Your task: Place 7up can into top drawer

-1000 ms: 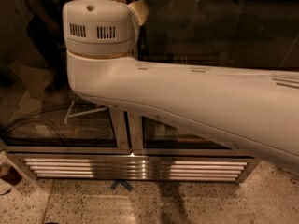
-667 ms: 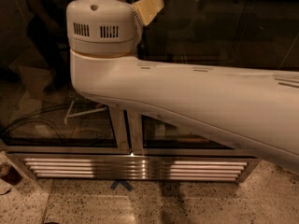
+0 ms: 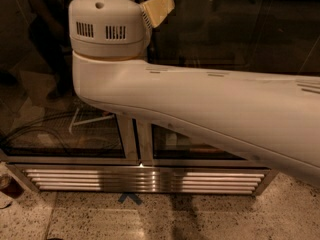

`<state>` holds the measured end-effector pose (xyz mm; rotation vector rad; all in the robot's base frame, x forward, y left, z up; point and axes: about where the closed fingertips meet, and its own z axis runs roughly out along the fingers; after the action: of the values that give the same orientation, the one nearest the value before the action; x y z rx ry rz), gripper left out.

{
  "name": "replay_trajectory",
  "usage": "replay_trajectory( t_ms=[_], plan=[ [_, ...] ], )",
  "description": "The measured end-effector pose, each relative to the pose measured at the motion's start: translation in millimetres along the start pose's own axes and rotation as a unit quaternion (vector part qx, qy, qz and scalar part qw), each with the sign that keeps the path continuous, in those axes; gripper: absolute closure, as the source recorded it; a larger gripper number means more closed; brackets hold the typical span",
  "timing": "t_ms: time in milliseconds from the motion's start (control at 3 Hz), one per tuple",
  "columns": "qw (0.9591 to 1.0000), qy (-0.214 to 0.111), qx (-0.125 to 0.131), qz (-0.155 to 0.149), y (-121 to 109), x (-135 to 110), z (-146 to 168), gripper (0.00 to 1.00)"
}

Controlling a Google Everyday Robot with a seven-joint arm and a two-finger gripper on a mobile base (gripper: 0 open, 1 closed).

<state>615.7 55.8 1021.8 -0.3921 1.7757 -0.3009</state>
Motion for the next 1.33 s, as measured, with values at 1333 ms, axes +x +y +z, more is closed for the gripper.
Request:
replay_trajectory(
  t_ms=[1333],
  plan=[
    [0.9856,0.029,0.08,0.147,2,-5,-19,0.0]
  ],
)
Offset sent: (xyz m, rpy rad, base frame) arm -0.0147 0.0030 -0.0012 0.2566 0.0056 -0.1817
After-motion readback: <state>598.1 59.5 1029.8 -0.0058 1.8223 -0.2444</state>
